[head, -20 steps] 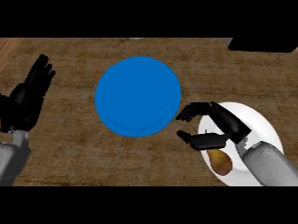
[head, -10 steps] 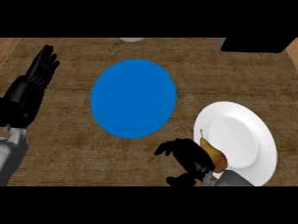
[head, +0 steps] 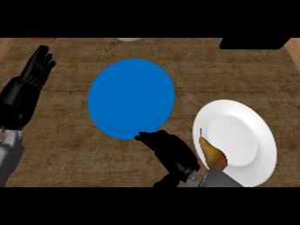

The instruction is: Pick the pear from the plate and place it in the plate

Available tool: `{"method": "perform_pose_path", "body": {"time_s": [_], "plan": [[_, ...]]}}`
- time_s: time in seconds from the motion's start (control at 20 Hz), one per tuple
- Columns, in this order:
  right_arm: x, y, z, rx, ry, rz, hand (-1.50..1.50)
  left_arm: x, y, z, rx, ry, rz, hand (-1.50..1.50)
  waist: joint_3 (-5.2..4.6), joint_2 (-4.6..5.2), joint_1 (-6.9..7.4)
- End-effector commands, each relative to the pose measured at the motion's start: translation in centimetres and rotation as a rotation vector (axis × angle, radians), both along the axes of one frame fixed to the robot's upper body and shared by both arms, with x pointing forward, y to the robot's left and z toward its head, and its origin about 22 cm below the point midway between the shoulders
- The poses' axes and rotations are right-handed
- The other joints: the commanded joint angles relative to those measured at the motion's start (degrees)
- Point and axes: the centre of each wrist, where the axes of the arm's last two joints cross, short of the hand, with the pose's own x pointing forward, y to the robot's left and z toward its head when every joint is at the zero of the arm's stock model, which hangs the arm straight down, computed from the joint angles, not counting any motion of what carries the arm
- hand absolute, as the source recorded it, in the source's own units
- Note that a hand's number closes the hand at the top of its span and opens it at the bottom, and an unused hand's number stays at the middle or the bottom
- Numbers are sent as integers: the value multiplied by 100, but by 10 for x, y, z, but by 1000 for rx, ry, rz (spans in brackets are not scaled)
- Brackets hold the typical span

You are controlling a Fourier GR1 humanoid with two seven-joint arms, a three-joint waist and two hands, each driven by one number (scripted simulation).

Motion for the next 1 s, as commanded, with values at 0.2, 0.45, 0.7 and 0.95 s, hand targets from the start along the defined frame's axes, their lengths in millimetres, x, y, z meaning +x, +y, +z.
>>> {"method": "perform_pose_path", "body": {"time_s": [0.2,0.45,0.7,0.95], "plan": [[29,37,52,-553,-45,-8,-150,-3,-8,0,0,4,-10,0,-2,-18,69],[28,64,57,-872,56,23,-150,3,-2,0,2,11,2,0,0,8,3],[37,80,58,-1059,193,64,-150,0,-7,-3,10,-4,-4,0,1,-11,-37],[53,69,51,-1133,211,26,-150,-7,-1,-1,-1,8,-5,0,12,-6,-1]]}}
